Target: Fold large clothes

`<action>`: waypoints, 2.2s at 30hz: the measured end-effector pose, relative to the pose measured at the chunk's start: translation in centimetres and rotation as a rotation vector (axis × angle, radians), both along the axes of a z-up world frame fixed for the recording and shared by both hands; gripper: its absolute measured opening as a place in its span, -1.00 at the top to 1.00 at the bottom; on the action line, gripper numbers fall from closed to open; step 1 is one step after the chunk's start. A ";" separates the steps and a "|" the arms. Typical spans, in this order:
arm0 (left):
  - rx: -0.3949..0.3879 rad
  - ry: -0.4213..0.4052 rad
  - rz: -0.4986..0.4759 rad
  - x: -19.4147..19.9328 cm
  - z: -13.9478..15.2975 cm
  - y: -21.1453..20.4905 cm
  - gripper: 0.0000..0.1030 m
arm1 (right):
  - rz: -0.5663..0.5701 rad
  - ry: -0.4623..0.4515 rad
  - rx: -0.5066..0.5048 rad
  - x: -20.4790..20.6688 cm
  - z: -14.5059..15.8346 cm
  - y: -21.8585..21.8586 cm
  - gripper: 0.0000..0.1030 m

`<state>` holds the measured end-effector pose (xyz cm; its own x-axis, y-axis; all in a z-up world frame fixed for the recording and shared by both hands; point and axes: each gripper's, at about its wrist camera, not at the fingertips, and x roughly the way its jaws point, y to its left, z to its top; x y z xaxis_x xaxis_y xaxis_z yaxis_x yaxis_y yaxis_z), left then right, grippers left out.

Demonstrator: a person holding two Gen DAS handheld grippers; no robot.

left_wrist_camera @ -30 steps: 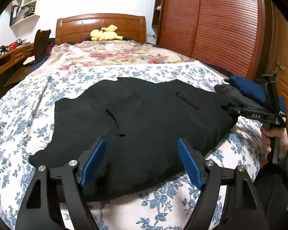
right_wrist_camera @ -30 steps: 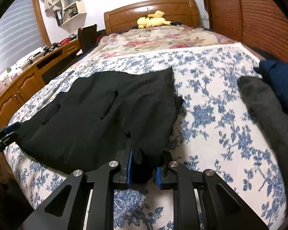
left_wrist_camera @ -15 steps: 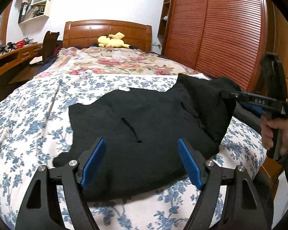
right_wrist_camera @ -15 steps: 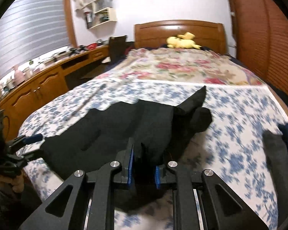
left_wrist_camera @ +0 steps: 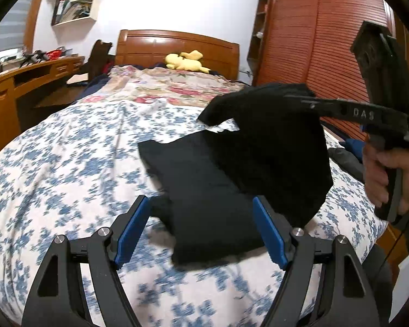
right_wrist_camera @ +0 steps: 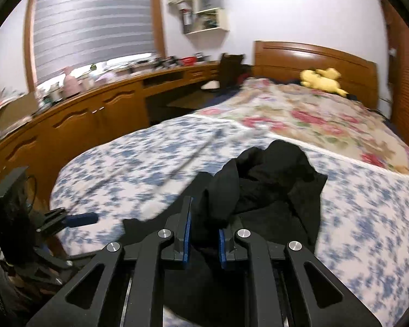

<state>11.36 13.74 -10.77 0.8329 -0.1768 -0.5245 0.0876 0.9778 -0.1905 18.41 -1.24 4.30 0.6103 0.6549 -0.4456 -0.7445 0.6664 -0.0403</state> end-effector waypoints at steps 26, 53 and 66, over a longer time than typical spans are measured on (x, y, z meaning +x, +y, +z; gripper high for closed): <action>-0.021 -0.004 0.018 -0.6 -0.6 1.9 -0.52 | -0.042 -0.070 -0.202 -0.4 -1.8 1.6 -0.01; -0.039 0.050 -0.037 4.0 -1.8 -2.6 -0.16 | -0.120 0.136 -0.202 3.0 -9.3 -4.2 0.10; -0.044 0.064 -0.090 4.8 -2.1 -3.7 0.75 | -0.122 0.123 -0.204 2.6 -9.3 -4.4 0.10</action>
<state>16.13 10.07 -12.89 0.7778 -0.2730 -0.5662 0.1605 0.9572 -0.2410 21.06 -5.66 -5.04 0.6122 0.4688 -0.6367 -0.6670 0.7387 -0.0975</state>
